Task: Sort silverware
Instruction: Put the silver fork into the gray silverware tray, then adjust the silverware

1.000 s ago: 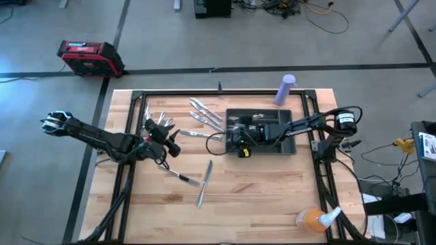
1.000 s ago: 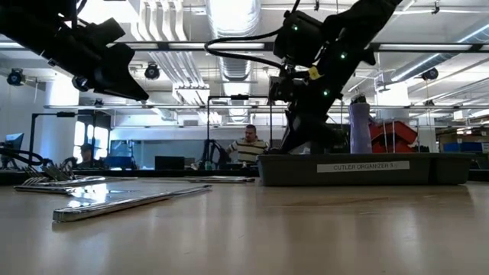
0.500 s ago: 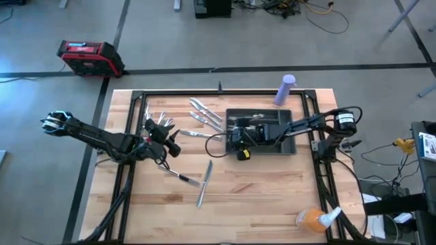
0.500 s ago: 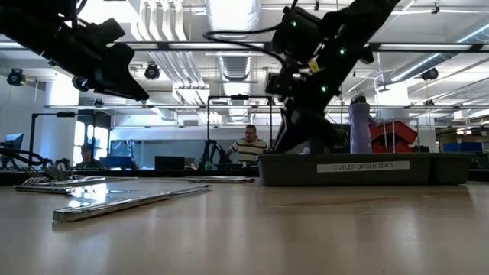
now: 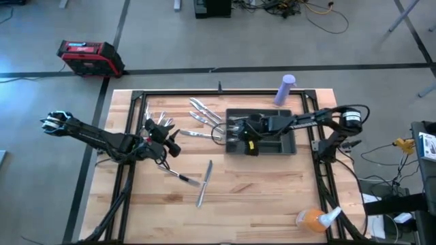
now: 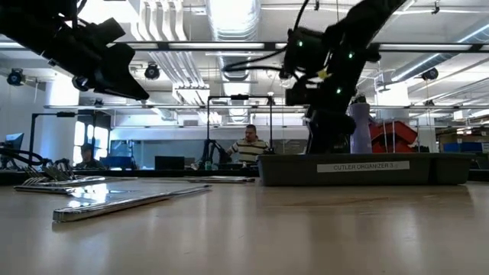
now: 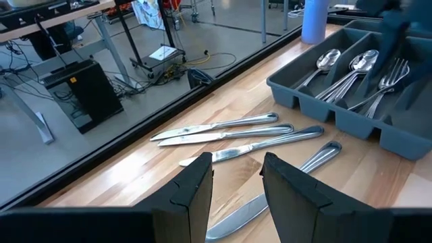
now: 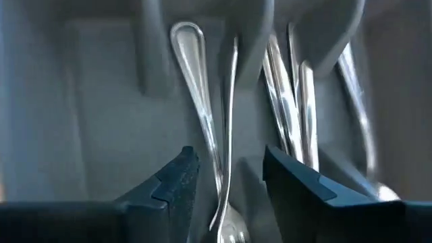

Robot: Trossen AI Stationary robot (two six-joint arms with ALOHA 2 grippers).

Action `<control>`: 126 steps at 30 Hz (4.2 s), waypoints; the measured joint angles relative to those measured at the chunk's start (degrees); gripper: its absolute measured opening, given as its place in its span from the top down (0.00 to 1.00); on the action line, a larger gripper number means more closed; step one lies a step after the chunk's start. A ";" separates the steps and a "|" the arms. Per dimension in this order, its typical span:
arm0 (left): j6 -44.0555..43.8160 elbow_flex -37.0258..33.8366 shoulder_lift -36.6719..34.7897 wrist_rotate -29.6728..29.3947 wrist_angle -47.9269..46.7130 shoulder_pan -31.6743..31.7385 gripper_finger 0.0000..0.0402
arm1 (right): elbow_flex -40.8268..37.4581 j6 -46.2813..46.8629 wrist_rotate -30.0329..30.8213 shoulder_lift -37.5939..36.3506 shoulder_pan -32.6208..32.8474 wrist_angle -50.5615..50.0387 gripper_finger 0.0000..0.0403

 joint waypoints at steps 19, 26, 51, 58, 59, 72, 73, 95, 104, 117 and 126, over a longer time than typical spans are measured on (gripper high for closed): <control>0.32 0.00 0.09 -0.05 0.77 0.00 0.71 | 1.31 -2.01 -8.04 8.92 -2.49 11.52 0.97; 0.32 0.00 0.09 -0.05 0.78 0.00 0.71 | 3.05 -3.60 -4.93 8.32 -0.57 8.43 1.00; 0.32 0.00 0.11 -0.05 0.70 0.02 0.71 | 9.95 -3.87 6.02 7.20 2.98 -2.49 1.00; 0.32 0.00 0.11 -0.05 0.68 0.00 0.71 | 7.09 -6.29 10.23 7.20 3.19 2.59 1.00; 0.31 0.00 0.11 -0.05 0.70 0.00 0.71 | 6.15 -7.54 10.60 7.20 3.36 4.73 1.00; 0.30 0.00 0.09 -0.05 0.76 0.00 0.71 | 2.51 -11.63 14.76 7.07 5.18 14.15 1.00; 0.30 0.00 0.11 -0.03 0.74 0.00 0.71 | 2.50 -12.00 14.71 7.07 5.32 14.57 1.00; 0.30 0.00 0.15 -0.04 0.74 0.00 0.71 | 2.33 -12.39 14.75 7.22 5.65 17.66 0.74; 0.28 0.00 0.15 -0.04 0.77 0.01 0.71 | 3.12 -12.48 13.11 3.92 5.91 18.39 0.67; 0.27 -0.02 0.20 -0.03 1.01 0.00 0.71 | 9.01 -7.81 -3.64 8.60 6.55 25.50 0.80; 0.27 -0.02 0.15 0.44 0.73 0.28 0.71 | 18.58 -9.94 -6.26 17.00 6.57 26.56 0.85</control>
